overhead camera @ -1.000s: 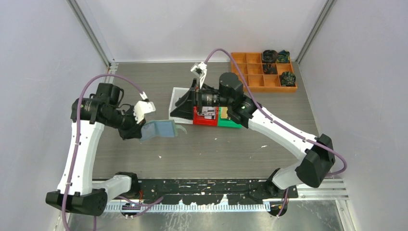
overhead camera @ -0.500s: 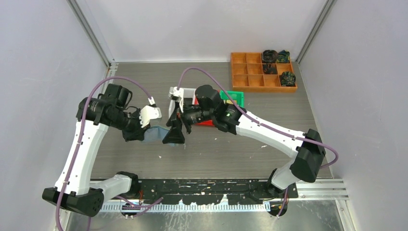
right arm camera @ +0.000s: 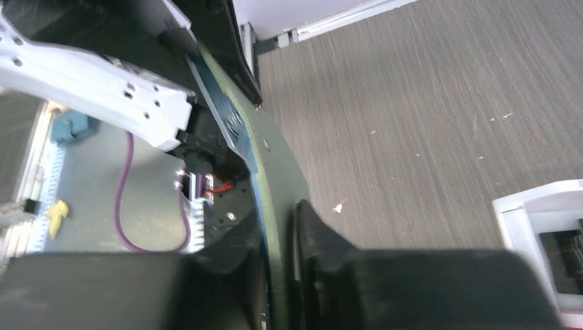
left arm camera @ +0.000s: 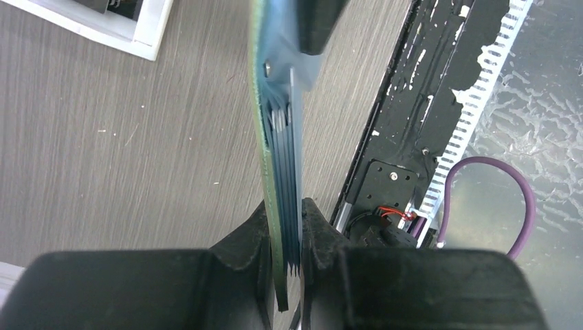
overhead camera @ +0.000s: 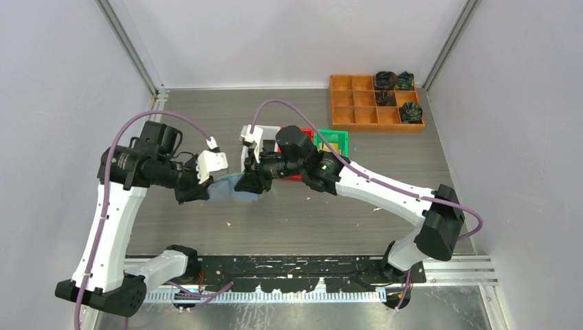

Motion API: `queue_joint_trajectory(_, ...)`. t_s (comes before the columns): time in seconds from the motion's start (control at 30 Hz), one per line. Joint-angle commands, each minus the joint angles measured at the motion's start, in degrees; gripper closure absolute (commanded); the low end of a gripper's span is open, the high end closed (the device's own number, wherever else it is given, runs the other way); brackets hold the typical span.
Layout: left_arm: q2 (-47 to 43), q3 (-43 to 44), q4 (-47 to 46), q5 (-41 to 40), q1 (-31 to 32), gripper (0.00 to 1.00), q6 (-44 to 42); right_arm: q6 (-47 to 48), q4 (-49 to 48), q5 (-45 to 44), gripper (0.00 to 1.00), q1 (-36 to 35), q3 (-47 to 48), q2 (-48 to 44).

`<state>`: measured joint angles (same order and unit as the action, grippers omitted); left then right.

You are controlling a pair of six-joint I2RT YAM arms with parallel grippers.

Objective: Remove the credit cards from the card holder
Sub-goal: Remove the credit card from the card holder.

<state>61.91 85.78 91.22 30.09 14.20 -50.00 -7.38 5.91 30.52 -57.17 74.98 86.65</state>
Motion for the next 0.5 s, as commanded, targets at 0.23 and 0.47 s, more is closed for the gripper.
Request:
queue_joint_trajectory(0.23, -5.16, 0.81, 3.72, 7.89, 0.59, 0.43, 4.59, -13.38, -18.89, 8.44, 0.99, 2.22, -7.21, -6.58)
queue_joint_trajectory(0.47, -5.45, 3.59, 5.05, 15.36, 0.57, 0.48, 8.91, -26.54, -35.63, 11.33, 0.99, 4.35, -13.54, -9.39)
